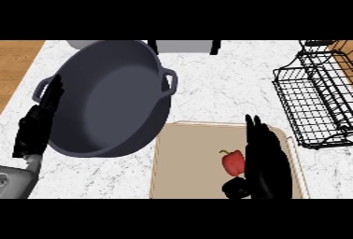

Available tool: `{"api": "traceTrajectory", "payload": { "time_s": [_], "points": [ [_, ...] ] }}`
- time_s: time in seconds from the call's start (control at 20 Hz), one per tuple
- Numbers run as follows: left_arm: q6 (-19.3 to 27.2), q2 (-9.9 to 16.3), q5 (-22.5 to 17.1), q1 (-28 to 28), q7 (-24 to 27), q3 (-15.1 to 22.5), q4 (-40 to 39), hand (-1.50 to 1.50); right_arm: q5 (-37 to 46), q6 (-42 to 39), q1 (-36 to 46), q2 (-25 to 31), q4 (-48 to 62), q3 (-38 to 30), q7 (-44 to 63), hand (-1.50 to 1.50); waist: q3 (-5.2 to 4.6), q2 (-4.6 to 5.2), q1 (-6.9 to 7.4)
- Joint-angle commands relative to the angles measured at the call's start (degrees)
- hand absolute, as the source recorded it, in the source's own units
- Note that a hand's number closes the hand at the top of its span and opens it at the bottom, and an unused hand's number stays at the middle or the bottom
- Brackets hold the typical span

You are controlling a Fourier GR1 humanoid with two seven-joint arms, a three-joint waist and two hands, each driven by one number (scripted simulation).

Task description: Pick the bell pepper from the tray and place it in the tiered basket

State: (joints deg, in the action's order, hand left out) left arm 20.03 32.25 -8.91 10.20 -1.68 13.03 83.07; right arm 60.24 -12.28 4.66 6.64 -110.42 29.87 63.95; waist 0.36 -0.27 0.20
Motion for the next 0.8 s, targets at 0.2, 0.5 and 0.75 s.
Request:
{"api": "traceTrajectory", "payload": {
  "time_s": [0.2, 0.5, 0.75],
  "points": [
    [-0.5, -1.9, 1.3, -2.8, -0.1, -0.4, 0.9, 0.00, 8.0, -5.7, -1.3, -2.4, 2.8, 2.0, 6.5, -1.50, -0.40, 0.21, -0.03],
    [-3.0, -2.9, 1.8, -2.2, 1.8, -2.2, -2.4, 0.00, 13.7, -5.8, 0.7, -6.5, 5.9, 4.5, 7.4, -1.50, -0.42, 0.32, -0.06],
    [-4.4, -2.3, 3.2, 1.6, -4.2, -3.8, -0.7, 0.00, 14.3, -6.3, -2.1, -6.6, 4.7, 4.5, 5.9, -1.50, -0.37, 0.26, -0.42]
  ]
}}
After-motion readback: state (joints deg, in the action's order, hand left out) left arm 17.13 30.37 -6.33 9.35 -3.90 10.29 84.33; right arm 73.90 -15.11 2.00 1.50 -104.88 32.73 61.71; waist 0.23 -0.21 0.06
